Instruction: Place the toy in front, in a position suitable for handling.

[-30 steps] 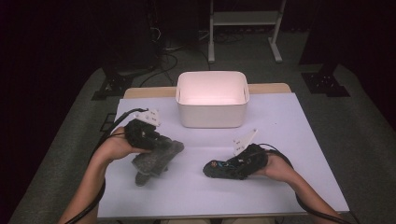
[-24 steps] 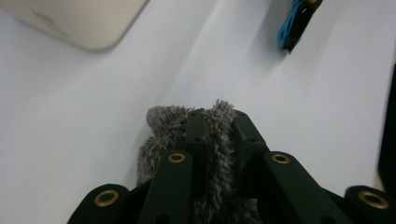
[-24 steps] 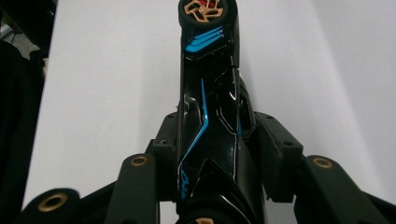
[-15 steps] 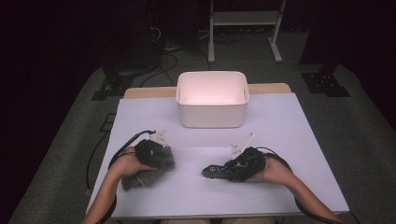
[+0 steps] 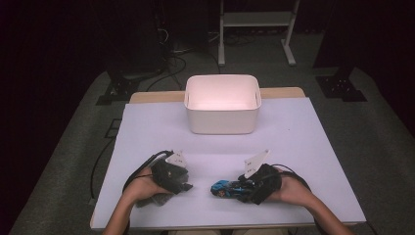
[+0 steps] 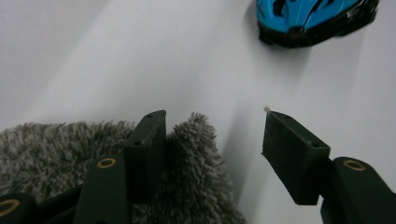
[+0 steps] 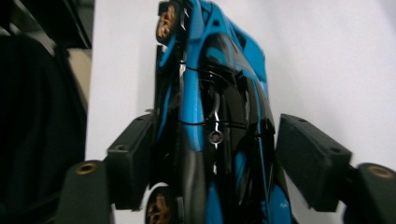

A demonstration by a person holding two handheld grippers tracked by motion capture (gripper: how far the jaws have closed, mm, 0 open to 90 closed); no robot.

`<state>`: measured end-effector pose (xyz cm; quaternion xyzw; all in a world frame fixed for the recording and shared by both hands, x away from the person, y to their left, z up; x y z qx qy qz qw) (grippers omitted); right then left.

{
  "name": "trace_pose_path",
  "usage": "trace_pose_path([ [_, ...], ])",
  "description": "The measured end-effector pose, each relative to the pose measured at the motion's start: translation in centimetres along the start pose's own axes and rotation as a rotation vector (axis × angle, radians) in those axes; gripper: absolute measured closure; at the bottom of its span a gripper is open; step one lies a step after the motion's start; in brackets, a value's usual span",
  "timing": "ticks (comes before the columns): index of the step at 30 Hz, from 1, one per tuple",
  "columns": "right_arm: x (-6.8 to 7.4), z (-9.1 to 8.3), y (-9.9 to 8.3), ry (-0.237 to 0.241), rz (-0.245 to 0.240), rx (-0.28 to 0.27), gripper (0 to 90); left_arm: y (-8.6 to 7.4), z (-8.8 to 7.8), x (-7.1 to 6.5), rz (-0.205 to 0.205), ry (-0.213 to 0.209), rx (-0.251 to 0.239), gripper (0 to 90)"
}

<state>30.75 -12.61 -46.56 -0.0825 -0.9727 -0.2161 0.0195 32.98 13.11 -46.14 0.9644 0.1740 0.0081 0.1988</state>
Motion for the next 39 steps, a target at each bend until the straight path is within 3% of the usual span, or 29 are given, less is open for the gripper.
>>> trace_pose_path([
  [3, 0.5, 0.4, 0.0, -0.044, -0.030, -0.011, 27.9, -0.3, 0.0, -0.2, -0.012, 0.005, -0.003, 38.0],
  [7, 0.6, 0.5, -0.2, -0.057, -0.010, -0.031, 24.2, -0.4, 0.0, -0.3, -0.020, 0.023, -0.013, 35.6],
  [12, 1.4, 2.3, -0.7, -0.084, -0.049, 0.055, 20.0, -0.5, -0.2, -0.6, -0.014, 0.027, -0.010, 33.6],
  [27, 0.9, 1.0, -1.4, 0.056, 0.046, -0.049, 19.2, -0.5, 0.0, -0.7, -0.042, 0.036, -0.022, 22.7],
  [39, -0.5, -1.2, -0.7, 0.063, 0.070, -0.103, 19.9, -0.6, -0.8, -0.4, -0.056, 0.071, -0.055, 18.8],
])
Point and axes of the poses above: each handheld gripper's, and its own axes: z roughly forward along the jaws, y roughly out of its top, x roughly to its left, the point moved 5 cm from there along z, roughly forward along the jaws, and after that the axes turned 13 degrees about x, right-handed, at the moved point
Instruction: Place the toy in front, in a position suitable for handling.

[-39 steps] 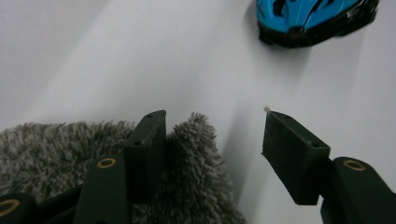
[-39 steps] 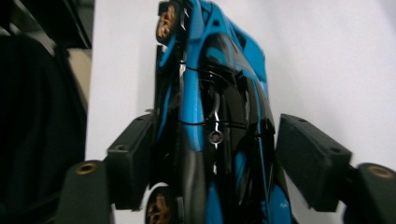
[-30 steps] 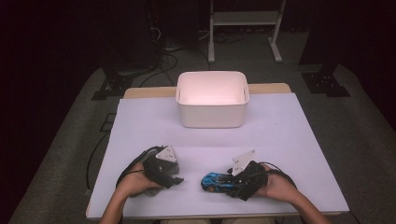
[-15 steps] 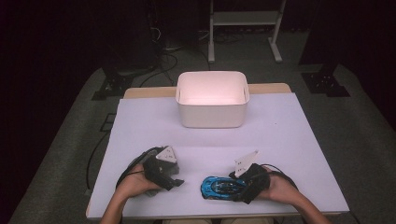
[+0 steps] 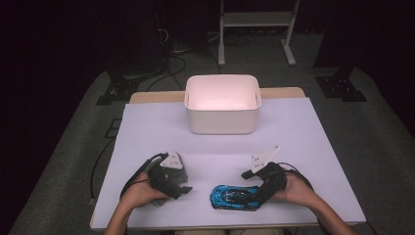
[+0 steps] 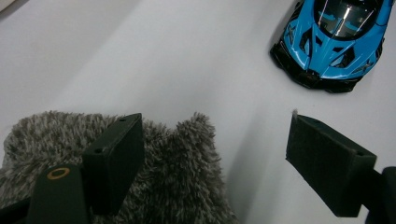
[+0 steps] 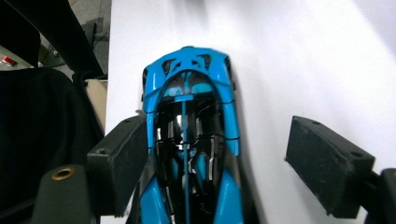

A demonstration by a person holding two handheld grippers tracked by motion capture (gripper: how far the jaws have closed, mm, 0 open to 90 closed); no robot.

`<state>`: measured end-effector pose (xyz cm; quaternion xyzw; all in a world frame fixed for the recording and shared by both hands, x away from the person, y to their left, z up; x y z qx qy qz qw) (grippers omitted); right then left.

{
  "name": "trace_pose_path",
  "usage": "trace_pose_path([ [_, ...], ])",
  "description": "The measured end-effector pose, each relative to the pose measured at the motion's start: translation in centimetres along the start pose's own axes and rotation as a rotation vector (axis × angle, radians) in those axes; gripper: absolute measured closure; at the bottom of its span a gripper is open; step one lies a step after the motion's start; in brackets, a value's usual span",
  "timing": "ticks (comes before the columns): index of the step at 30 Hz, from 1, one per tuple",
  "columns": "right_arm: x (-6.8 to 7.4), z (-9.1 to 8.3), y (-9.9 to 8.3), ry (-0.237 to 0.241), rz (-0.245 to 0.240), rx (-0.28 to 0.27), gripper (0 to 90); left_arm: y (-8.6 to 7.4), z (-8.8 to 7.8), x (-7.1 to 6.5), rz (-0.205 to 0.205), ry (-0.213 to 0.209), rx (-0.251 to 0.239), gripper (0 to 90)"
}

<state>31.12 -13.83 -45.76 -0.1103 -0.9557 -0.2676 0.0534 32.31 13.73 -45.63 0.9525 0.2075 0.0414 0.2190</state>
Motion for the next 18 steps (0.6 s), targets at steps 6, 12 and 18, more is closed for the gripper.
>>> trace_pose_path([
  [6, -1.3, -0.8, 0.8, -0.029, 0.008, 0.010, 19.7, -0.1, -0.1, 0.2, -0.018, 0.005, -0.012, 17.2],
  [12, -2.3, -1.3, 1.5, -0.027, 0.016, 0.012, 19.6, 0.0, -0.6, 0.5, -0.039, 0.011, -0.028, 14.9],
  [18, -3.2, -2.5, 2.6, -0.027, 0.005, 0.007, 18.6, 0.0, -0.7, 0.6, -0.041, 0.027, -0.031, 9.6],
])
Point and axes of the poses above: each handheld gripper's, and its own axes: z roughly forward along the jaws, y roughly out of its top, x roughly to its left, the point moved 5 cm from there along z, roughly forward along the jaws, and after that the axes turned 13 degrees about x, right-handed, at the moved point
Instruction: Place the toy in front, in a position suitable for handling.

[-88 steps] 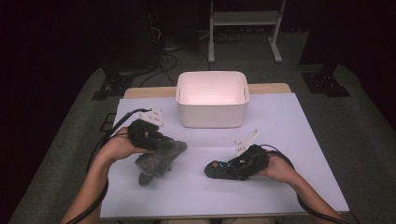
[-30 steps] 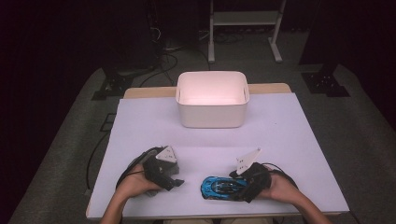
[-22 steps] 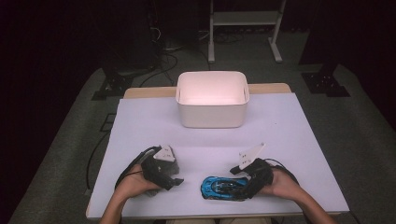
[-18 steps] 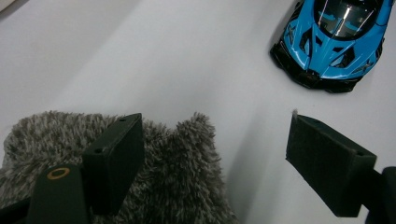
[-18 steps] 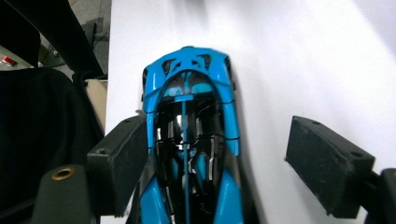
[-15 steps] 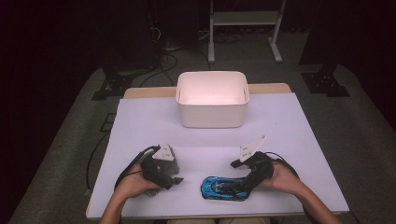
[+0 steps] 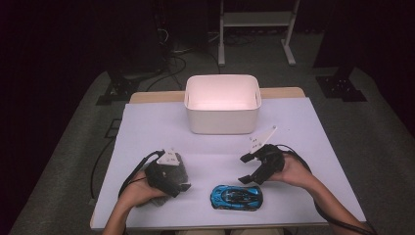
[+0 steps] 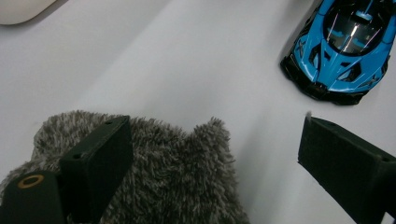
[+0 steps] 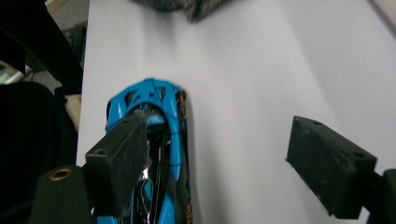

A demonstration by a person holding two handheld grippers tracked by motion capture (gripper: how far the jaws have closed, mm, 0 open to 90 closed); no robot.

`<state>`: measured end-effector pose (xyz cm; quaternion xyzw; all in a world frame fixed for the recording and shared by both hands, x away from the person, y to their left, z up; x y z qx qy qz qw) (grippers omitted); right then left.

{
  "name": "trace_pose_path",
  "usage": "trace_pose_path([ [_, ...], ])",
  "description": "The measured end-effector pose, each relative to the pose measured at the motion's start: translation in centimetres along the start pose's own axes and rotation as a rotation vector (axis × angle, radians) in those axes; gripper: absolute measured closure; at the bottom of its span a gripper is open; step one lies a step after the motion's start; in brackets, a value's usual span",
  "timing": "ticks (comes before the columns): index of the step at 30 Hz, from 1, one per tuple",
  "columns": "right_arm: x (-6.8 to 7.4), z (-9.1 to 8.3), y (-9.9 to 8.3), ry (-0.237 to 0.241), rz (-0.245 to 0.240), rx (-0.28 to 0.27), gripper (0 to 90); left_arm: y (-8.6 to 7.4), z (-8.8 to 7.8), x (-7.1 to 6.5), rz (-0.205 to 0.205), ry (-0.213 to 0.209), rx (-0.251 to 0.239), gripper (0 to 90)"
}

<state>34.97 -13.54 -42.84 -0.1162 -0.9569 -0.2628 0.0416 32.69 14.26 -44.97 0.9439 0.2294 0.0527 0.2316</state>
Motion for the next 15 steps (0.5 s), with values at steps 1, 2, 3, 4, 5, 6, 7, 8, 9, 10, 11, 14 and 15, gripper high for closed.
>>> trace_pose_path([
  [1, -0.2, -0.2, 0.3, 0.005, 0.005, -0.003, 18.4, -0.1, 0.0, 0.1, -0.005, 0.000, 0.007, 9.7],
  [2, -0.5, -0.5, 0.6, 0.000, 0.000, -0.003, 18.4, -0.1, 0.1, 0.1, -0.007, 0.000, 0.007, 9.6],
  [3, -0.7, -0.6, 0.8, -0.004, -0.005, 0.000, 18.4, -0.2, 0.1, 0.2, -0.012, 0.003, 0.008, 9.6],
  [4, -1.0, -0.8, 1.0, -0.004, -0.004, -0.001, 18.4, -0.2, 0.1, 0.2, -0.016, 0.003, 0.007, 9.4],
  [5, -1.1, -1.0, 1.3, 0.007, -0.005, -0.003, 18.4, -0.2, 0.1, 0.2, -0.017, 0.003, 0.004, 8.8],
  [6, -1.3, -1.2, 1.6, 0.005, -0.009, -0.005, 18.4, -0.3, 0.0, 0.2, -0.016, 0.003, 0.003, 8.8],
  [7, -1.4, -1.3, 1.8, 0.000, -0.006, -0.006, 18.4, -0.2, 0.0, 0.2, -0.015, 0.003, 0.002, 8.8],
  [8, -1.5, -1.4, 2.0, -0.003, -0.012, 0.003, 18.4, -0.2, -0.1, 0.3, -0.011, 0.000, 0.002, 8.9],
  [9, -1.6, -1.4, 2.2, -0.013, -0.022, 0.013, 18.4, -0.2, -0.1, 0.3, -0.011, -0.003, 0.000, 8.8],
  [10, -1.6, -1.4, 2.4, -0.013, -0.025, 0.015, 18.4, -0.2, -0.1, 0.3, -0.012, -0.004, -0.003, 8.8],
  [11, -1.7, -1.5, 2.6, -0.009, -0.026, 0.017, 18.4, -0.2, -0.2, 0.2, -0.014, -0.005, -0.009, 8.9],
  [14, -2.2, -1.7, 3.1, -0.012, -0.031, 0.025, 18.4, -0.2, -0.4, 0.2, -0.006, -0.005, -0.013, 8.8],
  [15, -2.3, -1.8, 3.3, -0.011, -0.027, 0.021, 18.4, -0.2, -0.5, 0.3, -0.005, -0.002, -0.012, 8.8],
])
Point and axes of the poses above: each handheld gripper's, and its own axes: z roughly forward along the jaws, y roughly out of its top, x roughly to its left, the point moved 5 cm from there along z, roughly forward along the jaws, and after that the axes turned 13 degrees about x, right-handed, at the moved point
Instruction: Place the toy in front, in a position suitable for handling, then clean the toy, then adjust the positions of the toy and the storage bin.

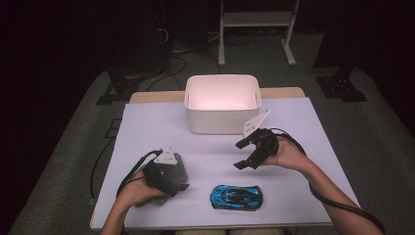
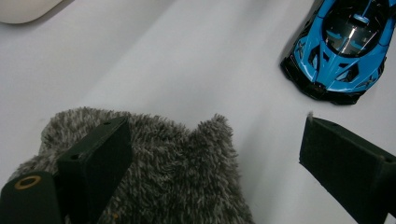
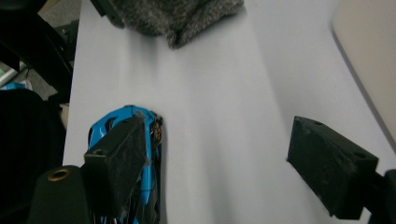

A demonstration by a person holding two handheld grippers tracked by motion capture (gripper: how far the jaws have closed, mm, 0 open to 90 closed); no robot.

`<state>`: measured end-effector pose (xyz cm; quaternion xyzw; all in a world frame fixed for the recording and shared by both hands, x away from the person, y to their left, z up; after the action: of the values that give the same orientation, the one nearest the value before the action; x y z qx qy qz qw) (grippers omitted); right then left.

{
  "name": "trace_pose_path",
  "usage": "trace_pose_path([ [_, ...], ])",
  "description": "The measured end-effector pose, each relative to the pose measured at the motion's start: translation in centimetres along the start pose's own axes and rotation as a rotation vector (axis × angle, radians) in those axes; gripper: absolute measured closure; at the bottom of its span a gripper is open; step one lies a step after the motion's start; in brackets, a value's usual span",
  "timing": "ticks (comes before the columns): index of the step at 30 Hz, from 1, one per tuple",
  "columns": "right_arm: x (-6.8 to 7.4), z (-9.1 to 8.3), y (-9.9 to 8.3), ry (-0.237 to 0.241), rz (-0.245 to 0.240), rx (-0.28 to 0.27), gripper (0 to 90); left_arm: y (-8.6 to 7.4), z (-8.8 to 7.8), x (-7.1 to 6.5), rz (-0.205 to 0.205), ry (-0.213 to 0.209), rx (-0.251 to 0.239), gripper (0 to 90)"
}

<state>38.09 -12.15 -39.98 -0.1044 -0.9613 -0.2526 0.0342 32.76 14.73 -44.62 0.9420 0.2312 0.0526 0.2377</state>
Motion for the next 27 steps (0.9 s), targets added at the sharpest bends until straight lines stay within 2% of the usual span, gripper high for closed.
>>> trace_pose_path([
  [2, -0.2, -0.3, 0.4, 0.011, 0.015, -0.006, 18.4, 0.0, 0.0, 0.0, -0.002, 0.005, -0.001, 8.9],
  [8, -0.5, -1.6, 1.7, -0.001, -0.014, -0.022, 18.3, 0.4, -0.3, -0.1, 0.007, 0.001, -0.015, 8.8],
  [13, -0.7, -2.4, 2.5, -0.022, -0.031, -0.023, 18.3, 0.4, -0.3, -0.2, 0.020, 0.006, -0.006, 8.8],
  [17, -1.2, -3.3, 3.4, -0.031, -0.046, -0.022, 18.1, 0.3, -0.3, -0.1, 0.008, 0.005, -0.017, 8.8],
  [22, -1.9, -4.1, 4.6, -0.055, -0.058, -0.018, 17.6, 0.1, -0.2, 0.0, 0.011, 0.005, -0.004, 8.8],
  [27, -2.4, -4.4, 5.2, -0.045, -0.057, -0.038, 17.0, 0.0, -0.4, 0.2, 0.000, 0.004, -0.017, 8.8],
])
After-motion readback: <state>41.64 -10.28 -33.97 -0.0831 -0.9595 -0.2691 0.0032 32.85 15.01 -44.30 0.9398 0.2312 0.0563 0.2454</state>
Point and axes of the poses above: each handheld gripper's, and its own axes: z roughly forward along the jaws, y roughly out of its top, x roughly to its left, the point moved 5 cm from there along z, roughly forward along the jaws, and after that the axes turned 13 degrees about x, right-handed, at the moved point
